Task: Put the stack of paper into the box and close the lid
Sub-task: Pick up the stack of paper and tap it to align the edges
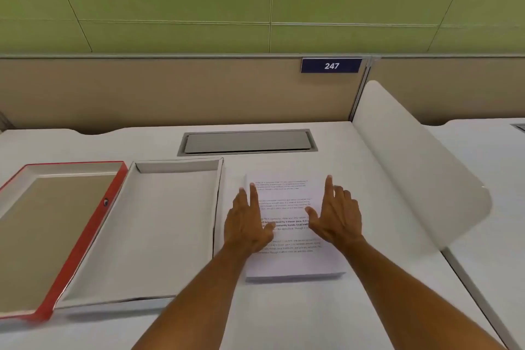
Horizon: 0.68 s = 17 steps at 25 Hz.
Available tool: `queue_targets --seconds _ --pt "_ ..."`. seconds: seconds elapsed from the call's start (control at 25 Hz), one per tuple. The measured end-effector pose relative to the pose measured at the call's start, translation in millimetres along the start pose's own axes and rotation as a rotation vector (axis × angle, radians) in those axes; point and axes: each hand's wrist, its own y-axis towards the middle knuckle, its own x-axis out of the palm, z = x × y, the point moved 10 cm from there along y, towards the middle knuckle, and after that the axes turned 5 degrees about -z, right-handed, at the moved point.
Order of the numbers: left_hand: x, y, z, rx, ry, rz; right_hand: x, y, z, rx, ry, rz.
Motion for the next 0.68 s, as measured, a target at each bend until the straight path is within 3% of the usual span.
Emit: queue_targets --seconds 0.16,0.44,0.68 --pt "23 3 -28 -0.247 -0.156 -0.088 34 10 30 0.193 0.216 -0.182" --pt "24 11 -42 -0.500 -0.365 -0.088 70 28 42 0.364 0.552 -0.388" --pt "25 20 -53 -0.592 -0.538 -0.137 84 39 47 0.417 0.782 -0.491"
